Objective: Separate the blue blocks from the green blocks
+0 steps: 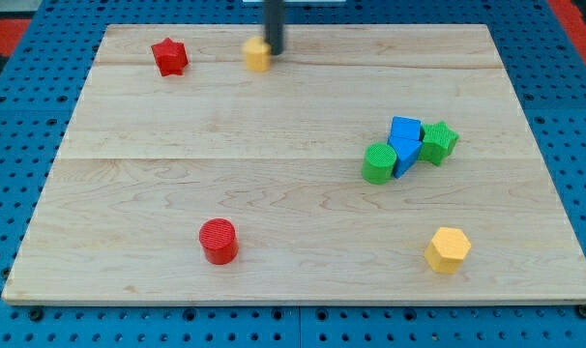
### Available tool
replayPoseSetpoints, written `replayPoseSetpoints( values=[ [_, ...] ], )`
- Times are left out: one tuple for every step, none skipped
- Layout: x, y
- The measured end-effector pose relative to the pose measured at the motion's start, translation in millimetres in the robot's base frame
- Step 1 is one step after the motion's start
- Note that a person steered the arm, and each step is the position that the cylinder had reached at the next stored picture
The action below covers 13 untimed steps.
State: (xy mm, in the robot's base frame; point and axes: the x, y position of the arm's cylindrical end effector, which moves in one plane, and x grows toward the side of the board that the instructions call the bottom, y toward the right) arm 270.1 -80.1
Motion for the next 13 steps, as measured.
replayPoseSetpoints(
  values=[
    [14,66],
    [34,194],
    [72,317],
    [180,330],
    [170,198],
    [142,88],
    [130,86],
    [125,80],
    [58,74],
    [26,74],
    [39,102],
    [35,144],
    [-1,117]
  ],
)
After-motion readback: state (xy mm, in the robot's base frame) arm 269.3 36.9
